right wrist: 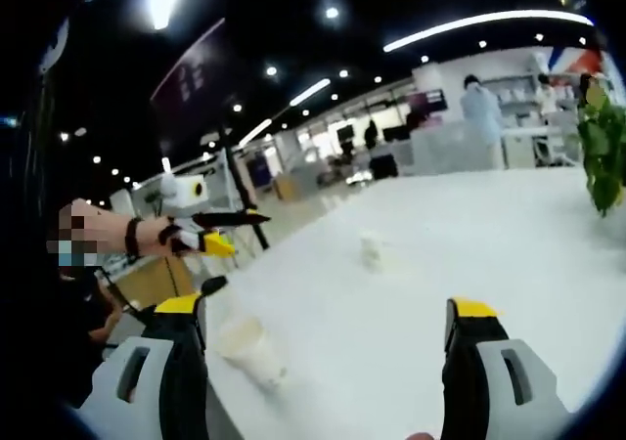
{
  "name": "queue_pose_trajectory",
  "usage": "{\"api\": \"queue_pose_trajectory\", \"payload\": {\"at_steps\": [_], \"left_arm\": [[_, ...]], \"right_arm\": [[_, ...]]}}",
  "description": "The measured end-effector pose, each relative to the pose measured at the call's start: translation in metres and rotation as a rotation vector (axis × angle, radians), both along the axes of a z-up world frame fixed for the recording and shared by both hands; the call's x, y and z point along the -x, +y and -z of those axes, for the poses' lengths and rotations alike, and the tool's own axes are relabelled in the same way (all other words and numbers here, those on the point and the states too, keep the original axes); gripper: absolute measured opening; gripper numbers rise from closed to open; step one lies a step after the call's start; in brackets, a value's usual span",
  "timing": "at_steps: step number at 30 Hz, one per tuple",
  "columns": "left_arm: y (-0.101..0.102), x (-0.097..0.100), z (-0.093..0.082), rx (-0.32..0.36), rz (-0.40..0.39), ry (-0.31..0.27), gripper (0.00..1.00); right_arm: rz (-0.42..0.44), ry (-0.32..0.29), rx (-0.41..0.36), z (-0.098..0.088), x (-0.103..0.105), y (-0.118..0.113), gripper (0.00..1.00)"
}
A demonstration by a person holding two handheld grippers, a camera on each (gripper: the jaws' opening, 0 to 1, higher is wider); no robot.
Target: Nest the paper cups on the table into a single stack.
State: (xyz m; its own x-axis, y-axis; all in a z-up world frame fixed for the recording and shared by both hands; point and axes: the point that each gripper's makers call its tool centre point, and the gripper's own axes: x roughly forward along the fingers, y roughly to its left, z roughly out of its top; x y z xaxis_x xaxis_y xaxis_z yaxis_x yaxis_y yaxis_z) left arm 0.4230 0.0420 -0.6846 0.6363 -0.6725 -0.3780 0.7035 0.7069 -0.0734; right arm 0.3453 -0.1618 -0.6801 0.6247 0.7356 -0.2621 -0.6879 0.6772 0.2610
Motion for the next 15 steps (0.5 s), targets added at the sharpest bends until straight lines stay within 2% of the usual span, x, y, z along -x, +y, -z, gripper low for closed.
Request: {"api": "queue_pose_trajectory", "payload": {"at_steps": [9,15], "left_arm": [[-0.018,-0.028,0.022,-0.008,-0.009,0.031,0.99],[-0.028,-0.051,0.038,-0.022,-0.020,0.049,0.99]], "right_arm": [[-0.011,0.008,0.111,0.024,-0.009,-0.007,1.00],[-0.010,0.027,0.105,0.029,-0.012,-0.013,1.00]]}}
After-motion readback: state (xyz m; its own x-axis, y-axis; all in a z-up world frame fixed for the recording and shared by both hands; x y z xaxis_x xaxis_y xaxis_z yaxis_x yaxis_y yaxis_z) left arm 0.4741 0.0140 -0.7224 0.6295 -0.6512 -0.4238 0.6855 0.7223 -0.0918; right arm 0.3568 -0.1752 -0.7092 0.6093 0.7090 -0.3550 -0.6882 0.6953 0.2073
